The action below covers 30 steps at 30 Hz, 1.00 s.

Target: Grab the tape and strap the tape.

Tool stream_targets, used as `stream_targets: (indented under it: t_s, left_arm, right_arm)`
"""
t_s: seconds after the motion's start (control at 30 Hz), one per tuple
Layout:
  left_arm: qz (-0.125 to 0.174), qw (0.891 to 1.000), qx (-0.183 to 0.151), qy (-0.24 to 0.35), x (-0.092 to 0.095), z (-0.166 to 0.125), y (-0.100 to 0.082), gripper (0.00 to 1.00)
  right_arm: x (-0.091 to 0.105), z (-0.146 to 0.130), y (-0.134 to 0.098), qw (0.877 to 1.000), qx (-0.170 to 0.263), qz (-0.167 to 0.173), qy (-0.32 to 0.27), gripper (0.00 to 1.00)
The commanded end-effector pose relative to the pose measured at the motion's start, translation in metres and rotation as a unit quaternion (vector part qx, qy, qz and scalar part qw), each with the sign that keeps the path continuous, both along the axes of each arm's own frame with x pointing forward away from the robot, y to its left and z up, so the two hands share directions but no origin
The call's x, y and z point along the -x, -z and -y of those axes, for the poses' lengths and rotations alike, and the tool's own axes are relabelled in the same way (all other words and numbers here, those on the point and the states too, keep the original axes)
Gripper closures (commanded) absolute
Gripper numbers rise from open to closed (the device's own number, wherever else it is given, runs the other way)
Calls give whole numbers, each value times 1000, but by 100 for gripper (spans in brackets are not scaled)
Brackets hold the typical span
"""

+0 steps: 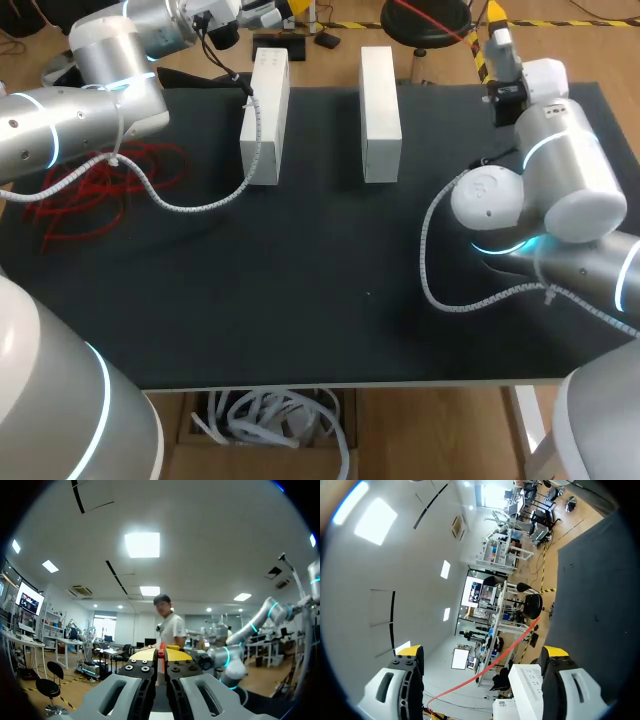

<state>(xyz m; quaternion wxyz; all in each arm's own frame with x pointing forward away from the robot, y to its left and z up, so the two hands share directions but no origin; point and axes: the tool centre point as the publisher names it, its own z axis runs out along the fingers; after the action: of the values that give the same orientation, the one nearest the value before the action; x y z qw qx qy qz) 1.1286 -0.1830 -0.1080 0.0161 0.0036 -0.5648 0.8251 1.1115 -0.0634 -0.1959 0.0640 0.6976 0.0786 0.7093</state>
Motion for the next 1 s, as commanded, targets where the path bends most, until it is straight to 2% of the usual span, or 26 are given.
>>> stream_targets:
  t_s: [0.03,0.1,0.13,0.17,0.2,0.23,0.4,0.53,0.57,0.6,0.63,0.7,0.73,0.77,0.9,0.93,0.97,1.0]
  left_arm:
    - [0,1000,0,-1,1,0,0,100]
    - [0,1000,0,-1,1,0,0,100]
    - [0,1000,0,-1,1,0,0,100]
    - [0,1000,0,-1,1,0,0,100]
    - [0,1000,0,-1,1,0,0,100]
    - [0,1000,0,-1,1,0,0,100]
    - [0,1000,0,-1,1,0,0,100]
    - [0,1000,0,-1,1,0,0,100]
    - [0,1000,0,-1,1,0,0,100]
    - [0,1000,0,-1,1,0,0,100]
    - [0,1000,0,-1,1,0,0,100]
    - [0,1000,0,-1,1,0,0,100]
    - [0,1000,0,-1,1,0,0,100]
    - [0,1000,0,-1,1,0,0,100]
    - [0,1000,0,-1,1,0,0,100]
    - [0,1000,0,-1,1,0,0,100]
    - [0,1000,0,-1,1,0,0,100]
    - [0,1000,0,-1,1,0,0,100]
  right_arm:
    - [-4,-1,-1,1000,0,2,0,1]
    - [-5,-1,-1,1000,1,4,-1,4]
    - [-6,-1,-1,1000,1,4,-1,29]
    - [-6,-1,-2,1000,0,6,-2,48]
    - [-6,-1,-2,1000,2,6,-3,50]
    - [-6,-1,-2,1000,2,6,-3,48]
    - [-8,0,-2,1000,6,5,-3,23]
    - [-8,-2,-2,1000,8,4,-5,19]
    - [-8,-2,-3,1000,7,4,-5,21]
    - [-7,-3,-3,1000,8,4,-6,32]
    - [-7,-3,-3,1000,8,5,-7,36]
    - [-7,-3,-3,1000,8,6,-9,30]
    - [-7,-4,-3,1000,8,8,-9,45]
    - [-7,-4,-4,1000,8,8,-10,54]
    - [-6,-4,-5,1000,11,11,-10,59]
    - [-6,-4,-5,1000,9,13,-10,65]
    - [-5,-4,-5,1000,10,12,-9,78]
    - [-5,-4,-5,1000,10,12,-9,85]
